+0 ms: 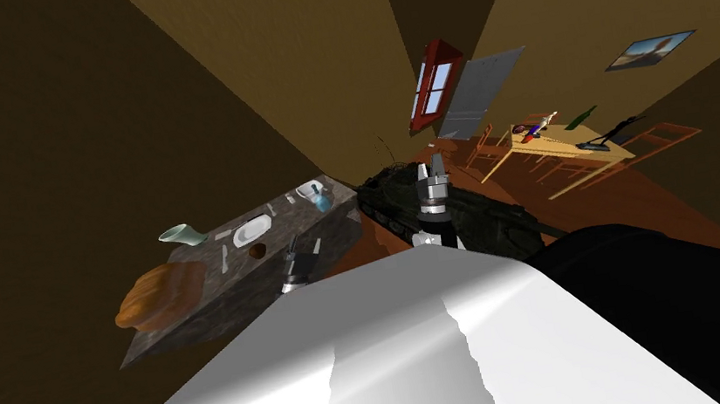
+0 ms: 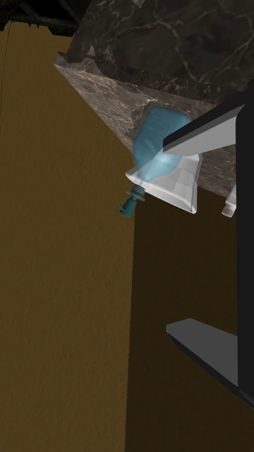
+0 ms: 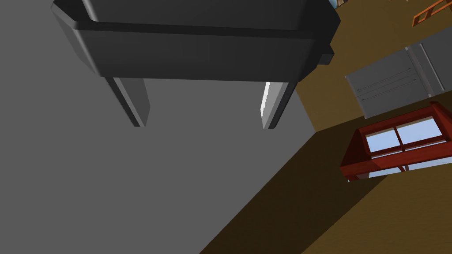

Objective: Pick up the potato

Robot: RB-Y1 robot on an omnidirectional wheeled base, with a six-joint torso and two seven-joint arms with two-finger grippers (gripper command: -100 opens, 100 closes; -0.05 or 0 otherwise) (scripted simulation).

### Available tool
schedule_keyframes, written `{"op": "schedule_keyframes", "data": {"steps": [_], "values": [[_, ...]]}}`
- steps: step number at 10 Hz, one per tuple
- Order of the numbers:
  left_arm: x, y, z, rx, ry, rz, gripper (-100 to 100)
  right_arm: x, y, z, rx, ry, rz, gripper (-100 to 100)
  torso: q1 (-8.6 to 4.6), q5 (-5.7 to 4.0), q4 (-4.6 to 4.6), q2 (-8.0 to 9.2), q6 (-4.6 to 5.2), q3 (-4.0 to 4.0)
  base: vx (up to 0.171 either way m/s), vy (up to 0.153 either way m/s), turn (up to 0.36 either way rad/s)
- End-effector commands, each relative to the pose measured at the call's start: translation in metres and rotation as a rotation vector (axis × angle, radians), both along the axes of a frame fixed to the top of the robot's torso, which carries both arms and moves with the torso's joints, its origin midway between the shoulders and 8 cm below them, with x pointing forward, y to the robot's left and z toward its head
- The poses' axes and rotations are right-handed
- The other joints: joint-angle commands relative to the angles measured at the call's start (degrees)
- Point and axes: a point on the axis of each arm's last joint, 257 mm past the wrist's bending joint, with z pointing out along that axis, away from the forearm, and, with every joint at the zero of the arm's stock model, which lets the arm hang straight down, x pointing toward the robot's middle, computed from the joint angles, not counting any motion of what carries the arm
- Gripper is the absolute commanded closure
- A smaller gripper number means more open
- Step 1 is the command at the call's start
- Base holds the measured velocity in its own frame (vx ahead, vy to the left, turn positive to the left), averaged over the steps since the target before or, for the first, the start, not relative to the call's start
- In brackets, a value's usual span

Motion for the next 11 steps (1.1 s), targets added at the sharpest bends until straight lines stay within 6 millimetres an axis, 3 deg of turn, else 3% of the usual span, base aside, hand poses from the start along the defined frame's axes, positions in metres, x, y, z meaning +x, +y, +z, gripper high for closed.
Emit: {"op": "schedule_keyframes", "data": {"steps": [1,2,3,4,5,6,7,9,10,11], "values": [[-0.01,-0.004,-0.026,-0.017,0.088,-0.033,-100,0.0,0.0,0.0,0.0,0.0,0.0,0,0.0,0.0,0.0,0.0,0.0,0.0,-0.059,-0.1,-0.231],[-0.012,-0.003,-0.029,0.008,0.095,-0.049,-100,0.0,0.0,0.0,0.0,0.0,0.0,0,-0.1,-0.02,0.0,0.03,0.03,0.01,-0.053,-0.078,-0.096],[-0.022,-0.006,-0.053,-0.009,0.172,-0.07,-100,0.0,0.0,0.0,0.0,0.0,0.0,0,-0.04,-0.02,0.0,0.01,-0.01,0.01,-0.058,-0.088,-0.198],[-0.025,-0.004,-0.055,0.015,0.179,-0.084,-100,0.0,0.0,0.0,0.0,0.0,0.0,0,-0.06,-0.01,0.0,0.03,0.02,0.01,-0.052,-0.083,-0.097],[-0.037,-0.003,-0.079,0.011,0.257,-0.103,-100,0.0,0.0,0.0,0.0,0.0,0.0,0,-0.04,-0.01,0.0,0.02,-0.01,0.01,-0.062,-0.09,-0.206],[-0.039,-0.002,-0.082,0.027,0.264,-0.114,-100,0.0,0.0,0.0,0.0,0.0,0.0,0,-0.07,-0.01,0.01,0.05,0.02,0.03,-0.049,-0.073,-0.096],[-0.053,-0.003,-0.105,0.015,0.342,-0.126,-100,0.0,0.0,0.0,0.0,0.0,0.0,0,0.0,-0.01,0.01,0.02,-0.01,0.01,-0.04,-0.101,-0.19],[-0.056,0.002,-0.108,0.05,0.352,-0.143,-100,0.0,0.0,0.0,0.0,0.0,0.0,0,0.01,-0.01,-0.01,-0.05,-0.02,-0.03,-0.023,-0.049,-0.041],[-0.073,0.005,-0.132,0.057,0.433,-0.158,-100,0.0,0.0,0.0,0.0,0.0,0.0,0,0.17,0.03,-0.01,-0.09,-0.03,-0.05,-0.028,-0.058,-0.162],[-0.075,0.008,-0.133,0.077,0.439,-0.167,-100,0.0,0.0,0.0,0.0,0.0,0.0,0,0.09,0.02,-0.01,-0.06,0.01,-0.04,-0.037,-0.058,-0.132]]}}
